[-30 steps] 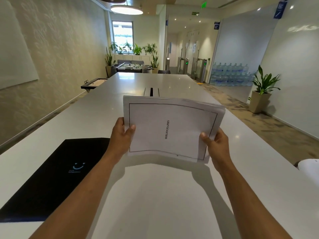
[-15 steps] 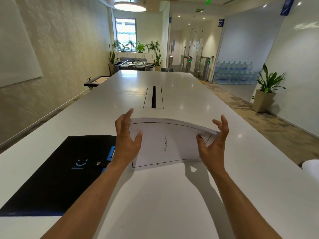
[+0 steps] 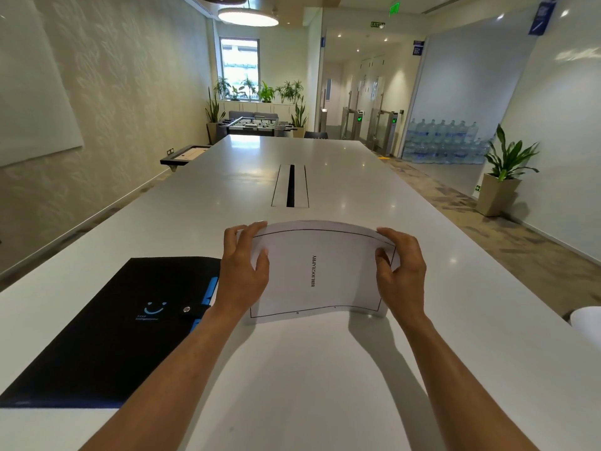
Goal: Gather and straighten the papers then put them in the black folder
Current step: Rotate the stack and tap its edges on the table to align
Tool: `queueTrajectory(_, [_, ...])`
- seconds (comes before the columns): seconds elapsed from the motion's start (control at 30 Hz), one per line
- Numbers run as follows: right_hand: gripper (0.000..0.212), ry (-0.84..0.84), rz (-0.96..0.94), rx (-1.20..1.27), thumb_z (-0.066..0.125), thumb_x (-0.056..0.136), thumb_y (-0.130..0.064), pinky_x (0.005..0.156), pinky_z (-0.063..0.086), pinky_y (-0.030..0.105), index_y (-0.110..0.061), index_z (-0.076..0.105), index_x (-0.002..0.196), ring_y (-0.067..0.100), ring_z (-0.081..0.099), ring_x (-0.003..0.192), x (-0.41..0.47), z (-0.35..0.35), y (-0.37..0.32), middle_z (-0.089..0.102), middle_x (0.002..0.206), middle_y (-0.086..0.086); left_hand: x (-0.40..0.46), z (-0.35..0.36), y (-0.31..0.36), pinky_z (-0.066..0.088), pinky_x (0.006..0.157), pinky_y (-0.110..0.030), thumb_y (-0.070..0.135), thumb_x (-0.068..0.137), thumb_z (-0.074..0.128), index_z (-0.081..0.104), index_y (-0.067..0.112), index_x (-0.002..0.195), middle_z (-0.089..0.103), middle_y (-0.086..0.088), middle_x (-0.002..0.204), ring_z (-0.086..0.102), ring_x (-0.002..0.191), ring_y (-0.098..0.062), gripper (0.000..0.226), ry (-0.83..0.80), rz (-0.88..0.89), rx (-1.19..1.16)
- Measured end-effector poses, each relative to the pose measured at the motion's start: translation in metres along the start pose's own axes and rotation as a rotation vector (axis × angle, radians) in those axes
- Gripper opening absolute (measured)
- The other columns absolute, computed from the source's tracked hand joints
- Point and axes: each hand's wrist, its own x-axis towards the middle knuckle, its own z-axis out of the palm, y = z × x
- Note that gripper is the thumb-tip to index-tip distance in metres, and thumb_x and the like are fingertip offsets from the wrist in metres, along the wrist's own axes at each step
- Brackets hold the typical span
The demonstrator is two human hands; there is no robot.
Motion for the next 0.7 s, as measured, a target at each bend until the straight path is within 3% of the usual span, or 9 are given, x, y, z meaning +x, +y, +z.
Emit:
queueTrajectory(0.17, [0.048,0.004,0.020,-0.002,0.056,0.087,0.009,0.094,0.032,-0.001,-0.012,0.053,0.131,-0.002,0.044,0.107,0.000,-0.001,0.000,0.052,0.118,0.002,0.000,-0.001,-0.001,0.038,0.080,0.001,0.003,0.089,0.062,0.051,0.010,0.128,0.041,-0.016,0.125,0.044,0.109,-0.013,0.041,0.003,0.009,-0.021])
queueTrajectory(0.33, [0.046,-0.046,0.015,-0.053,0.055,0.090,0.004,0.085,0.033,-0.004,-0.020,0.056,0.129,0.010,0.048,0.105,0.001,0.001,0.003,0.048,0.121,0.009,-0.001,0.000,-0.001,0.036,0.083,0.005,0.001,0.088,0.061,0.052,0.007,0.125,0.041,-0.016,0.124,0.045,0.108,-0.013,0.039,0.024,0.016,-0.028])
queueTrajectory(0.5, [0.039,-0.027,0.005,-0.054,0.058,0.089,0.003,0.086,0.033,-0.004,-0.017,0.062,0.123,0.008,0.046,0.104,0.003,0.003,0.004,0.049,0.120,0.012,-0.004,0.001,-0.005,0.034,0.085,0.005,-0.002,0.086,0.063,0.053,0.002,0.121,0.042,-0.021,0.124,0.043,0.111,-0.017,0.036,0.049,0.022,-0.016])
queueTrajectory(0.6, [0.042,-0.033,-0.025,-0.055,0.057,0.088,0.008,0.084,0.038,0.001,-0.015,0.063,0.122,0.012,0.052,0.099,0.007,0.005,0.004,0.054,0.114,0.011,0.000,0.002,-0.005,0.035,0.081,0.006,-0.001,0.090,0.058,0.051,0.006,0.125,0.043,-0.018,0.125,0.045,0.110,-0.016,0.036,0.014,0.048,-0.001])
queueTrajectory(0.7, [0.043,-0.040,-0.065,-0.038,0.055,0.086,0.013,0.083,0.045,0.011,-0.011,0.063,0.121,0.016,0.058,0.091,0.013,0.006,0.001,0.062,0.106,0.011,0.009,0.003,-0.002,0.037,0.086,0.000,-0.001,0.093,0.052,0.045,0.010,0.131,0.051,-0.010,0.123,0.049,0.107,-0.012,0.039,-0.005,0.037,-0.039])
